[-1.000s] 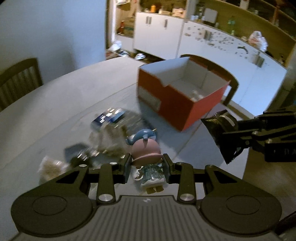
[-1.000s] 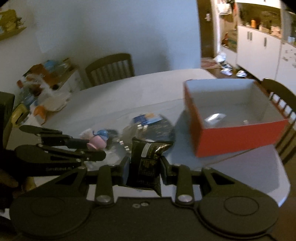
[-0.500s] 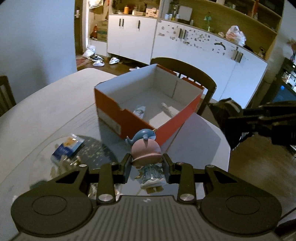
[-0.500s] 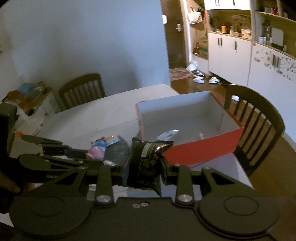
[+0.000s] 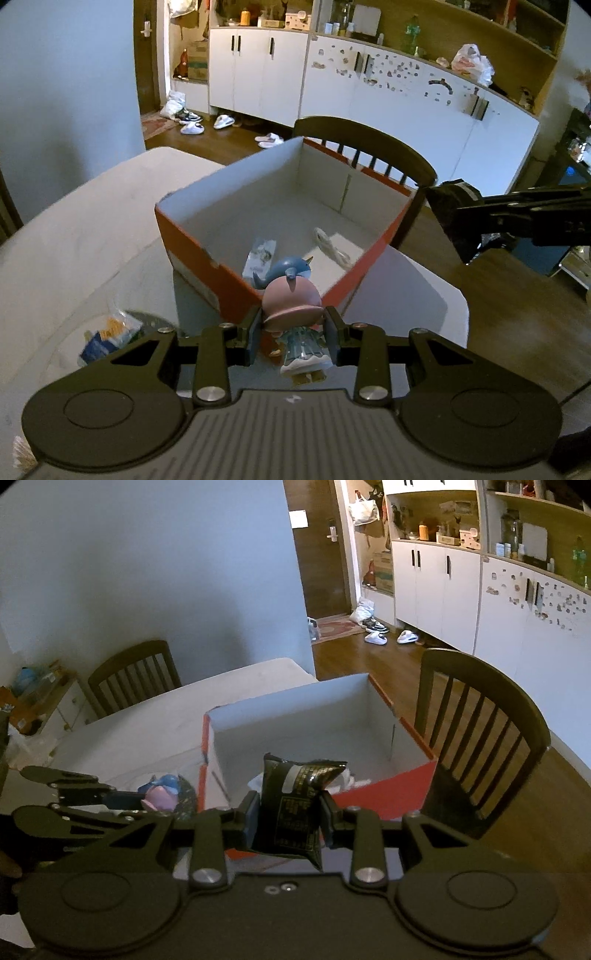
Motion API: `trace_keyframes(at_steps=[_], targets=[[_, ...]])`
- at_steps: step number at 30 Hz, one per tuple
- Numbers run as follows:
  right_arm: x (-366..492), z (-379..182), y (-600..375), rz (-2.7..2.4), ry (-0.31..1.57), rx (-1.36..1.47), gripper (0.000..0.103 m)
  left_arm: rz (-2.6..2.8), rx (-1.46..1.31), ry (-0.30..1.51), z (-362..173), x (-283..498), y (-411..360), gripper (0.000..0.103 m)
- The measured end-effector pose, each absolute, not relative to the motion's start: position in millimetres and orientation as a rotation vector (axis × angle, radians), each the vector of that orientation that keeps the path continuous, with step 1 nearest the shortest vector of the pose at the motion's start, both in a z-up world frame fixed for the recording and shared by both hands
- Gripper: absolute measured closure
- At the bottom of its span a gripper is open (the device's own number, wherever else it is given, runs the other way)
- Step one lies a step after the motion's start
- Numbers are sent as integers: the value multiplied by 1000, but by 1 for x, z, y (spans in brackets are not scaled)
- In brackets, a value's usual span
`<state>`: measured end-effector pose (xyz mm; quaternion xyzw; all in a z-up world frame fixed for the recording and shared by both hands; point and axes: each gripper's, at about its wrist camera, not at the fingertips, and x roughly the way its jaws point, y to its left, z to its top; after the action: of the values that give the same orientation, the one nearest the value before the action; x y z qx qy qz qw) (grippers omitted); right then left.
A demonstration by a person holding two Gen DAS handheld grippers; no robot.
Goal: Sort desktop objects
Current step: 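Carry the figurine and black packet with both grippers over the shoebox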
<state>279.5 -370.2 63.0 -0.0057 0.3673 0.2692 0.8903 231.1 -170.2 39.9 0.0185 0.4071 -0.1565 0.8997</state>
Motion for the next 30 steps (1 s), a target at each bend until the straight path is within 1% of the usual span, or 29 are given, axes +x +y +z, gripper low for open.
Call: trace_keyframes(at_steps=[9,25,30], targets=[[336,48,-369,631,782,-69,71,-271,62,854,43,265,-190,69],[423,7,-350,694,858,-145,71,-221,50,931,14,347,-226,69],[442,-3,-340,704,877,-179,71,-233,75,982,1,371,-237,69]])
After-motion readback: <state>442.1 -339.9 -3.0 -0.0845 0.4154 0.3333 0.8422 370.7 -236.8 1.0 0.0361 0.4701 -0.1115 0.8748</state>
